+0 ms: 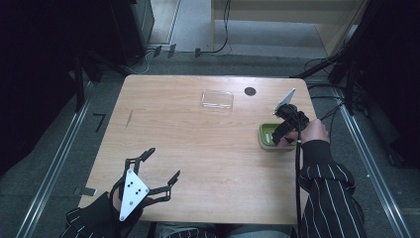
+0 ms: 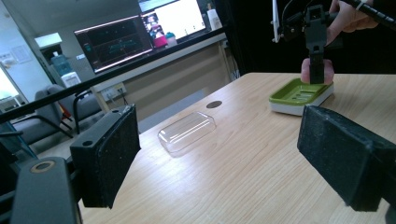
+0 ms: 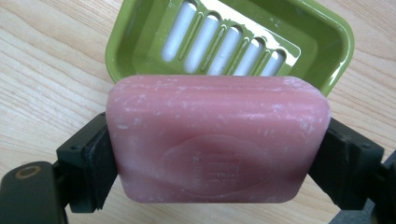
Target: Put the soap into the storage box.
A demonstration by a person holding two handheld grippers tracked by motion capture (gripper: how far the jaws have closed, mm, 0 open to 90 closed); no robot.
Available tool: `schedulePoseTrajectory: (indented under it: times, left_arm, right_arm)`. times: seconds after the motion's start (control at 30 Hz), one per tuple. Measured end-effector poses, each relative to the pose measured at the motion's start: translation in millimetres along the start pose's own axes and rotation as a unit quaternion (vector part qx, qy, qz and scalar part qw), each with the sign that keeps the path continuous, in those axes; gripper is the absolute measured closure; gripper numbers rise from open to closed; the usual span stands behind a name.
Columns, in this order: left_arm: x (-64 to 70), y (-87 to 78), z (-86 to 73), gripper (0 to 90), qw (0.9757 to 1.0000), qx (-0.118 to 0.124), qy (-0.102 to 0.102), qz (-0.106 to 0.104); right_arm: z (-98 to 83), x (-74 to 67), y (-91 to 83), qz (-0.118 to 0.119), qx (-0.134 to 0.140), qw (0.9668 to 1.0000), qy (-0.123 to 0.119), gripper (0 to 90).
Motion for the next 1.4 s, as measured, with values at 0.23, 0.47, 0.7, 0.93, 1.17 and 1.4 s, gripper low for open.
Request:
schedulePoseTrajectory:
  times: [0.23, 0.47, 0.7, 0.93, 1.17, 1.4]
  left_arm:
    - [0.0, -0.2, 0.0, 13.6, 1.0, 0.001, -0.001, 0.0]
    - [-0.1, -0.1, 0.0, 13.6, 1.0, 0.001, -0.001, 0.0]
    - [-0.2, -0.2, 0.0, 13.6, 1.0, 0.001, -0.001, 0.0]
    - [-0.5, -0.3, 0.0, 13.6, 1.0, 0.001, -0.001, 0.001]
    - [-0.1, -0.1, 0.0, 13.6, 1.0, 0.001, -0.001, 0.0]
    - [-0.6, -0.4, -0.1, 13.6, 1.0, 0.0, -0.002, 0.002]
  right_arm:
    - [6.4, 2.8, 2.3, 0.004, -0.003, 0.9997, 0.023, 13.5]
    - [12.6, 5.6, 3.7, 0.012, 0.003, 0.9994, 0.033, 13.5]
    - [16.0, 6.8, 6.9, 0.018, -0.002, 0.9987, 0.047, 13.5]
    - [18.8, 9.0, 10.6, 0.024, -0.007, 0.9979, 0.06, 13.5]
    - [18.8, 10.5, 13.1, 0.025, -0.011, 0.9975, 0.066, 13.5]
    - [21.4, 9.8, 18.6, 0.03, -0.019, 0.9969, 0.07, 13.5]
Point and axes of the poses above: each handheld gripper's, and its own axes: y roughly forward along the jaws, z roughly out of its top, x roughly to its right, the point moved 9 cm from there along y, roughly forward along the jaws, and after that the axes turned 9 degrees about -z, right-handed, at the moved point
